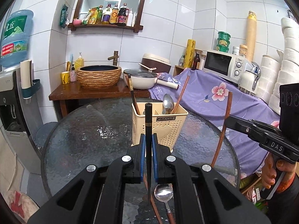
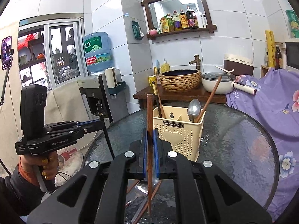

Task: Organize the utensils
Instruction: 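Lift both chopsticks over the cream holder and lower them in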

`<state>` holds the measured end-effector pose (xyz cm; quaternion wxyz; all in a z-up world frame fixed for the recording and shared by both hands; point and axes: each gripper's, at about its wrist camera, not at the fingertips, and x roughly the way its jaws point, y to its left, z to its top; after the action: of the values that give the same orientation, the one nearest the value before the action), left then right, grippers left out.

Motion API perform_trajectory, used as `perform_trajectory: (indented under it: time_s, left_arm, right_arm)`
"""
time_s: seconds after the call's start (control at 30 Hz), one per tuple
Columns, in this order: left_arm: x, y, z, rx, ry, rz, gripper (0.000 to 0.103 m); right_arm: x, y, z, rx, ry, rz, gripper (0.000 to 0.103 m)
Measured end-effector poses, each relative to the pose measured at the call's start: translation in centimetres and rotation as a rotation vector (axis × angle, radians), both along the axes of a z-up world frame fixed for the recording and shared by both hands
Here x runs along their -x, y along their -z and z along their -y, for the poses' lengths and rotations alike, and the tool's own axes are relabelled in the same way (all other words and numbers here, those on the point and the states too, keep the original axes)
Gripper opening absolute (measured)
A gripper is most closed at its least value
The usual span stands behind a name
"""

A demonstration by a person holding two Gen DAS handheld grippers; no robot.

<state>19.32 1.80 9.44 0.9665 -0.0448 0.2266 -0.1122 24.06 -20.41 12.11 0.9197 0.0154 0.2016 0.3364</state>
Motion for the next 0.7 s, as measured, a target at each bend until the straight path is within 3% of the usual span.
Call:
perform_trajectory:
  time_s: [0.37,0.7]
  left_arm:
    - [-1.2,-2.7,0.3,-0.002,0.024,0.015,0.007]
    - [-4.1,-10.3,0.8,0.016,0.0,0.114,0.007]
  right_arm:
    - [-1.0,-2.6,-0.5,-0.01,0.003,0.025,0.007]
    - [-4.3,-10.0,-1.5,-0.055,0.084,0.134,0.007]
